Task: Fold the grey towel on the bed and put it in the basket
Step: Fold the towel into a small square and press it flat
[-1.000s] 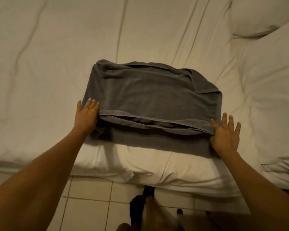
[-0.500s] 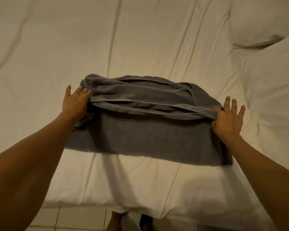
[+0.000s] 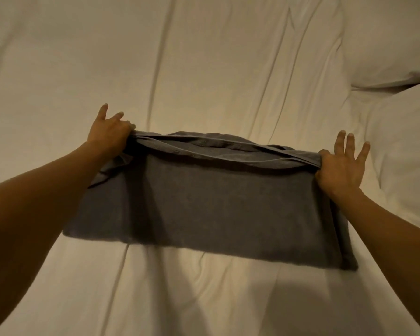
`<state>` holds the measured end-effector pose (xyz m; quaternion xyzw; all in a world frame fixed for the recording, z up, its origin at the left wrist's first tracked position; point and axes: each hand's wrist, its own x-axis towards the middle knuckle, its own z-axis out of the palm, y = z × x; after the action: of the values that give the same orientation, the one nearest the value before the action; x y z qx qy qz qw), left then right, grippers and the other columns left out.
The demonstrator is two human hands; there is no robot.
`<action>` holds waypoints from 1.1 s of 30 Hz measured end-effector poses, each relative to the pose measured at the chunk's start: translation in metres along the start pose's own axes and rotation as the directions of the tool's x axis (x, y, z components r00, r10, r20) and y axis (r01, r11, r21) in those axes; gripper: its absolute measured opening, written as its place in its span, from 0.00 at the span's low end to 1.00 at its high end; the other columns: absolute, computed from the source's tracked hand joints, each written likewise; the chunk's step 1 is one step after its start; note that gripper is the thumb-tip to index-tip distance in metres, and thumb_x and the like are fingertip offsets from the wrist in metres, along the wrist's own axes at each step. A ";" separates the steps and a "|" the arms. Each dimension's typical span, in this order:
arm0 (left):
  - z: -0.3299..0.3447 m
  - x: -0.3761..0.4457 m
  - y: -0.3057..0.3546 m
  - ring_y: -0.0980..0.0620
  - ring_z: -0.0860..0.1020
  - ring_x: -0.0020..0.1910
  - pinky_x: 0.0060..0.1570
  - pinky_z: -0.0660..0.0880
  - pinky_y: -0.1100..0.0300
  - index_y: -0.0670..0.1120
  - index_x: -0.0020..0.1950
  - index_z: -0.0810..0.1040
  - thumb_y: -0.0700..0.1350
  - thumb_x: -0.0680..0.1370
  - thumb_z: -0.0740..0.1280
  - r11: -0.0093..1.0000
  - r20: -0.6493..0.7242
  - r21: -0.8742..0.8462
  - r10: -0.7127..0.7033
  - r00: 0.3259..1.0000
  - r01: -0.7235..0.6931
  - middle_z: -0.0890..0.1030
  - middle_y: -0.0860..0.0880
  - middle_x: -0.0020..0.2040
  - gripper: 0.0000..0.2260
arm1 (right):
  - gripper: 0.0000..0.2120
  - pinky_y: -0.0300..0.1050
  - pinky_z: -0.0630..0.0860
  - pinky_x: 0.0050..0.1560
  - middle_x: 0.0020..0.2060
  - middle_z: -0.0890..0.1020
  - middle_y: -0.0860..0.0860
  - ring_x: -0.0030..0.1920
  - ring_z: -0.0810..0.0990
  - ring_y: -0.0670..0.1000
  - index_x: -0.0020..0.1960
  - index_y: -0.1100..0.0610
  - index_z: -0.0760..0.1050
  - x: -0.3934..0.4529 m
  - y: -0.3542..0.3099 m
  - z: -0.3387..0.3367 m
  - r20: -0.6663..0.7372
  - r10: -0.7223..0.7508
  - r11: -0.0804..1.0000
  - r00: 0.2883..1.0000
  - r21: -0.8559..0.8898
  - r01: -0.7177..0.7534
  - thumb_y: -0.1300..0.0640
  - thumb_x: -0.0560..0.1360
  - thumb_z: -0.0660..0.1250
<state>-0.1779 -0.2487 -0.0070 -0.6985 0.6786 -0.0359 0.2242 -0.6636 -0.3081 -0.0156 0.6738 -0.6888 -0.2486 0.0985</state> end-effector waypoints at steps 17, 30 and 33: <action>0.051 0.013 0.086 0.45 0.49 0.78 0.75 0.45 0.49 0.44 0.78 0.54 0.55 0.81 0.54 0.834 -0.134 -0.544 0.017 0.991 -0.087 0.51 0.43 0.79 0.28 | 0.31 0.60 0.41 0.74 0.77 0.46 0.59 0.76 0.45 0.59 0.77 0.50 0.43 0.005 -0.075 0.036 -0.162 -0.113 0.864 0.980 0.471 0.177 0.40 0.79 0.48; 0.086 0.023 0.085 0.46 0.41 0.78 0.76 0.42 0.45 0.48 0.78 0.37 0.61 0.81 0.47 0.888 0.201 -0.460 0.103 0.974 0.001 0.39 0.45 0.79 0.32 | 0.30 0.58 0.36 0.72 0.77 0.39 0.56 0.76 0.40 0.56 0.76 0.47 0.37 0.003 -0.099 0.074 0.052 -0.139 0.848 0.989 0.521 0.092 0.38 0.79 0.42; 0.087 0.000 0.082 0.47 0.43 0.78 0.76 0.43 0.47 0.46 0.78 0.40 0.60 0.81 0.48 0.882 0.119 -0.471 0.091 0.989 -0.025 0.41 0.44 0.79 0.32 | 0.30 0.59 0.39 0.73 0.77 0.43 0.57 0.77 0.43 0.57 0.77 0.48 0.38 -0.018 -0.098 0.078 0.001 -0.133 0.841 0.991 0.529 0.112 0.40 0.80 0.43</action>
<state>-0.2236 -0.2243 -0.1150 -0.7121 0.6706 0.1842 0.0964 -0.6126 -0.2710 -0.1252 0.7127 -0.6878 -0.0683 -0.1192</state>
